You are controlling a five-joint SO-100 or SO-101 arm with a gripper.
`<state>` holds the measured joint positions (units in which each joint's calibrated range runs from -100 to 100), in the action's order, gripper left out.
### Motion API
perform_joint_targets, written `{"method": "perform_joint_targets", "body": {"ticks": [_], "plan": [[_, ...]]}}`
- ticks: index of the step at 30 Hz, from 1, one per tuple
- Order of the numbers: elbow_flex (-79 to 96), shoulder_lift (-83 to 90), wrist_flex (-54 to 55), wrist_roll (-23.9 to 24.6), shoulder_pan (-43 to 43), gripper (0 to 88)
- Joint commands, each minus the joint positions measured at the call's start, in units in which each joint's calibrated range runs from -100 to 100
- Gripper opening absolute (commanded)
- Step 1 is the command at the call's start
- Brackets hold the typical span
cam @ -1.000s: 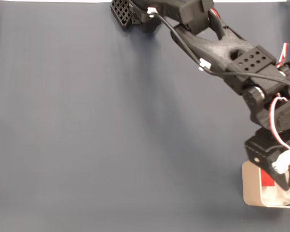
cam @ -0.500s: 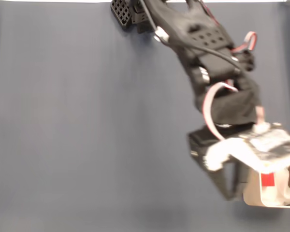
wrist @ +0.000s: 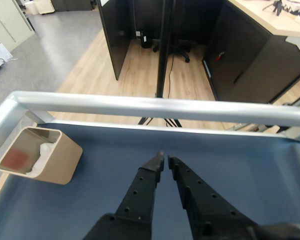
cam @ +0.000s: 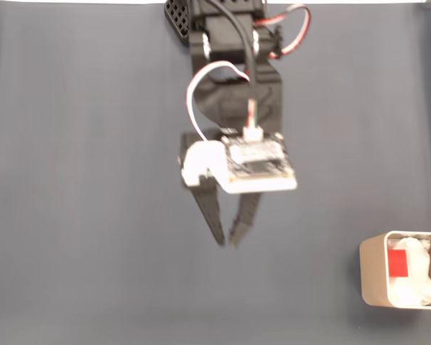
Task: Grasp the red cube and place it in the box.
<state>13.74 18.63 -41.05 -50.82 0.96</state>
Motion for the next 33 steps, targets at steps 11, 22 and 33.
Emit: {"method": "perform_joint_targets", "body": {"ticks": [11, 22, 33], "plan": [[38.8, 29.9, 7.6, 0.7, -2.3, 0.0], [71.5, 56.8, 10.7, 0.2, -0.9, 0.0], [86.1, 73.5, 0.0, 1.2, 0.6, 0.0]]}}
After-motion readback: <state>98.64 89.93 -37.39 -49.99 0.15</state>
